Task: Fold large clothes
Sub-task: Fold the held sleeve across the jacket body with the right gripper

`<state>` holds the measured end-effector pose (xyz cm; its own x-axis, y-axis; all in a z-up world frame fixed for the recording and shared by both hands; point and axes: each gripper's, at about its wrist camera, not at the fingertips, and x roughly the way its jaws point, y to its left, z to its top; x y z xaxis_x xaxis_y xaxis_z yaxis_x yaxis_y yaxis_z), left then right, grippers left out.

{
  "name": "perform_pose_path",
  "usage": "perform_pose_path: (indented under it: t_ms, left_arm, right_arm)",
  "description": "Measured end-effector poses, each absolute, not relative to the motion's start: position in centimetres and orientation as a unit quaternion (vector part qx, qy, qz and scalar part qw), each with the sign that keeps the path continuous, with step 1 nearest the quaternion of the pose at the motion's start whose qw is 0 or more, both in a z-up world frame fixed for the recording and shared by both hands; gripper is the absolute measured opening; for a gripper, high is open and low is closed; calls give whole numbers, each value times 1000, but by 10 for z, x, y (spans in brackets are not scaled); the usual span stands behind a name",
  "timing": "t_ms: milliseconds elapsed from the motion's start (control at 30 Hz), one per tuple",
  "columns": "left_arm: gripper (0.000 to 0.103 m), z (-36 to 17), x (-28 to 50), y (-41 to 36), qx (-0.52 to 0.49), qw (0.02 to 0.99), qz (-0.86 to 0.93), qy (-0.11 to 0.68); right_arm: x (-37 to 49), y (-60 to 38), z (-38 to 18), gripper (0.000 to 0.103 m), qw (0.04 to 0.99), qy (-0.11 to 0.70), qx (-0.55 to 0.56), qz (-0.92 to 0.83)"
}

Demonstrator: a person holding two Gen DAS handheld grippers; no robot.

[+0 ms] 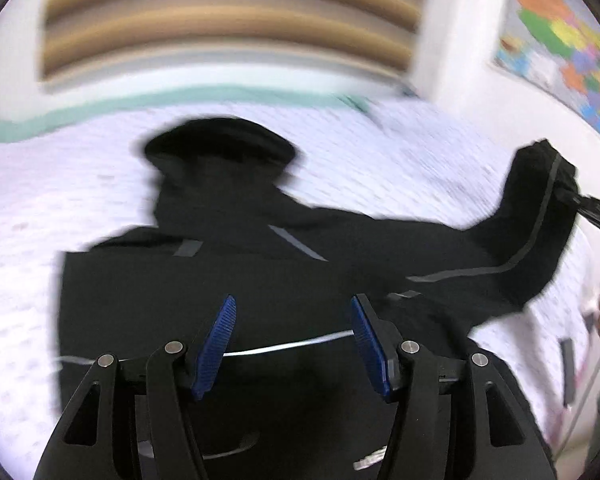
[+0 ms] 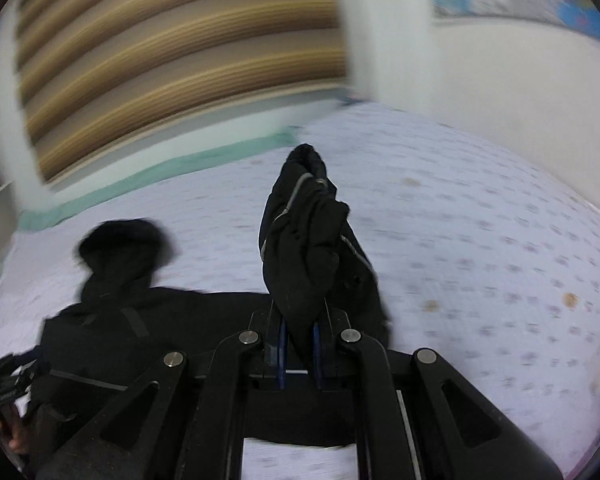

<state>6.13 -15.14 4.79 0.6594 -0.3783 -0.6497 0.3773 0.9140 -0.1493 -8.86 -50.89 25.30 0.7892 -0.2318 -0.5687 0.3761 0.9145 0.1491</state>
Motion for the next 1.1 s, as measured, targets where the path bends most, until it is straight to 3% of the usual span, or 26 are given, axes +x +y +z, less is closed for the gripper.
perform_pose_path:
  t_ms: [400, 900, 1000, 1033, 1100]
  left_arm:
    - [61, 50, 39, -26, -57, 923, -148, 352]
    - [61, 10, 49, 54, -131, 913, -148, 356]
    - [61, -3, 53, 63, -137, 909, -144, 365]
    - [61, -7, 54, 67, -142, 909, -141, 365]
    - [61, -12, 57, 72, -155, 906, -144, 368]
  right_arm:
    - [-8, -289, 238, 12, 945, 320, 67, -14]
    - [69, -83, 126, 12, 909, 402, 5, 107]
    - [82, -64, 99, 23, 899, 424, 6, 108]
    - [88, -60, 87, 37, 892, 438, 8, 110]
    - [98, -55, 67, 54, 876, 465, 22, 125]
